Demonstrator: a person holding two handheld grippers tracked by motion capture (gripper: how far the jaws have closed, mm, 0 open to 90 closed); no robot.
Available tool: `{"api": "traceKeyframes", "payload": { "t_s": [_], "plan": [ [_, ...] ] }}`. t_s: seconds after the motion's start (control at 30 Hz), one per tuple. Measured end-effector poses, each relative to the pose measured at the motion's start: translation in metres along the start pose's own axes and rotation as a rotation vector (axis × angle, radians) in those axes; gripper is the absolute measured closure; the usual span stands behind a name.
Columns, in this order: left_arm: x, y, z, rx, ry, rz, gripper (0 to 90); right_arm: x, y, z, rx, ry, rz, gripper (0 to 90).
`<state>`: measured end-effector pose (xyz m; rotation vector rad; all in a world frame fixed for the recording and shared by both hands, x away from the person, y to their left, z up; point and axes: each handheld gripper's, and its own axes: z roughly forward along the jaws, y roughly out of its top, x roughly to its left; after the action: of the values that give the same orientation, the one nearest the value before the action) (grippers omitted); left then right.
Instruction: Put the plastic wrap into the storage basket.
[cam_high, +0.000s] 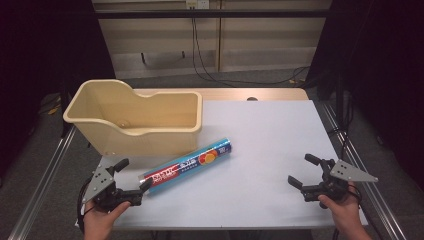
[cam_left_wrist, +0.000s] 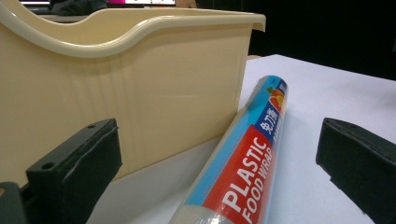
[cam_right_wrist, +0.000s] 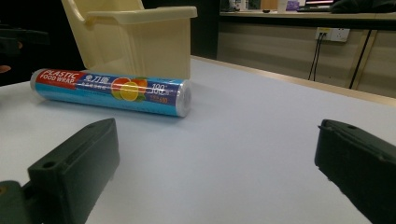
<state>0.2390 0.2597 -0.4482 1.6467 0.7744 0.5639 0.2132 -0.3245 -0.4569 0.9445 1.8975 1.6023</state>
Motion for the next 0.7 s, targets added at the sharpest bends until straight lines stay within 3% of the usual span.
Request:
{"api": "traceKeyframes", "payload": {
  "t_s": [0.43,0.7],
  "plan": [
    [-0.002,0.006,0.007,-0.006,-0.017,-0.006,0.0,-0.001,0.000,0.000,-0.001,-0.001,-0.001,0.0],
    [-0.007,0.014,0.020,-0.003,-0.043,0.006,0.0,0.001,-0.001,0.001,0.007,0.010,-0.003,0.0]
  ]
}}
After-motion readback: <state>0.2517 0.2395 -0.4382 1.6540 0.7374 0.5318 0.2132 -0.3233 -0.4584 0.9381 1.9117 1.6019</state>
